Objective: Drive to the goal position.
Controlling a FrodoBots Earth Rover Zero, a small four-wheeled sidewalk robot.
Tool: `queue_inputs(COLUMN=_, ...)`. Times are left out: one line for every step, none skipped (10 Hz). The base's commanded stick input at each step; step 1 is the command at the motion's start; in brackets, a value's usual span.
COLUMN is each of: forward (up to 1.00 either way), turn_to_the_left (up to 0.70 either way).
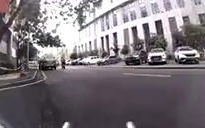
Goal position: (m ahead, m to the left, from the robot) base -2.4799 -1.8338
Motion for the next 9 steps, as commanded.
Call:
queue_inputs(forward=-0.45, turn_to_the_left=0.00)
queue_inputs(forward=-0.45, turn_to_the_left=0.00)
queue_inputs(forward=-0.45, turn_to_the_left=0.00)
queue_inputs(forward=-0.45, turn_to_the_left=0.00)
queue_inputs(forward=-0.45, turn_to_the_left=0.00)
queue_inputs(forward=-0.32, turn_to_the_left=0.00)
queue_inputs(forward=0.00, turn_to_the_left=0.00)
queue_inputs(forward=0.00, turn_to_the_left=0.00)
queue_inputs(forward=0.00, turn_to_the_left=0.00)
